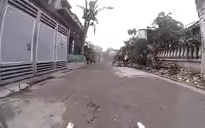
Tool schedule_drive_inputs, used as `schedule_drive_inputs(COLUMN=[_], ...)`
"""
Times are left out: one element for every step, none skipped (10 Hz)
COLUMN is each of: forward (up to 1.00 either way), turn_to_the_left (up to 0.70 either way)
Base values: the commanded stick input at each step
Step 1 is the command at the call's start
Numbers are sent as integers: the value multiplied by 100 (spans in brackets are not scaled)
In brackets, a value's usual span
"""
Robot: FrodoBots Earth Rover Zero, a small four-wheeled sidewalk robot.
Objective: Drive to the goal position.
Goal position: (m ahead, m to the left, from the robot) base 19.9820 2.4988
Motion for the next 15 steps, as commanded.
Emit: schedule_drive_inputs(forward=[70, 70, 70, 70, 70, 70, 70, 70, 69, 69, 69, 69, 69, 70, 70], turn_to_the_left=[0, 0, 0, 0, 0, -4, -11, -14, -13, -12, -8, -2, 0, 0, 0])
